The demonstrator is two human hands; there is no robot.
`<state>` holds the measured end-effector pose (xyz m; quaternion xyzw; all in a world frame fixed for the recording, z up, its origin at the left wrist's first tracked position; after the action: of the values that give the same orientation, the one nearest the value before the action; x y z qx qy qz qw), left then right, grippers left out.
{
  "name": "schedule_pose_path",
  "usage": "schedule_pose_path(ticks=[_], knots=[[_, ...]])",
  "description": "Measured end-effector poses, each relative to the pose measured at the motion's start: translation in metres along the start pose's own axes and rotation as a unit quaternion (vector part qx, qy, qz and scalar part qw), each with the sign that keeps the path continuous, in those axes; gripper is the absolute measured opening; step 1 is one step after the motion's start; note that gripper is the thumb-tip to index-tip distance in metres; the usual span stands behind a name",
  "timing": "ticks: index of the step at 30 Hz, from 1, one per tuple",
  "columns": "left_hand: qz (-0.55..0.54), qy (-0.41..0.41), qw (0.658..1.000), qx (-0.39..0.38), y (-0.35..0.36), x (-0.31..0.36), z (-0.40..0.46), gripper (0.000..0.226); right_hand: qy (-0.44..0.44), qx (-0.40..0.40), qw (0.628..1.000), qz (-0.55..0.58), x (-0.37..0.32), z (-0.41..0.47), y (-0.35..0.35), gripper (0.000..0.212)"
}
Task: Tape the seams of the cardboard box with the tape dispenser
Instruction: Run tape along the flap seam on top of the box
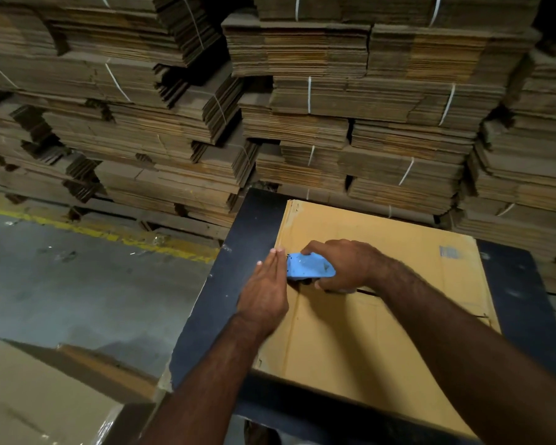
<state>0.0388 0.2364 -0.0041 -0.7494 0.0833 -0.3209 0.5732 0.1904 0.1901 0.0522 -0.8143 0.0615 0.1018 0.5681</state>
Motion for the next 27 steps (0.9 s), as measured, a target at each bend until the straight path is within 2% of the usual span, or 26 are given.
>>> schedule_pose_path(ticks=[9,16,22,27], knots=[[0.090,0.008,0.995,0.044,0.010,0.004,-0.002,0.071,-0.062,0.016,0.997,-0.031,0.027,-0.020,-0.003,0.074],[0.123,0.009,0.991,0.043,0.015,0.002,-0.002,0.064,-0.036,-0.015,0.999,0.015,0.080,-0.087,0.009,0.072],[0.205,0.002,0.978,0.046,0.019,0.015,-0.009,0.071,-0.065,-0.012,0.996,-0.060,0.058,-0.067,0.008,0.075],[0.197,-0.002,0.980,0.040,0.036,0.036,-0.025,0.075,-0.060,-0.022,0.996,-0.060,0.060,-0.066,0.009,0.077]])
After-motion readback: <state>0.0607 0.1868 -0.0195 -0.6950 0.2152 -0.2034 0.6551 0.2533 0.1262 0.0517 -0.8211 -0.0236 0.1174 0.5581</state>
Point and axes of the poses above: each hand's wrist, its own z-axis towards the middle knuckle, its own y-axis out of the palm, x = y × z, the point moved 6 cm from there along z, towards the middle knuckle, and after that the axes turned 13 degrees about -y, right-handed, at the moved point
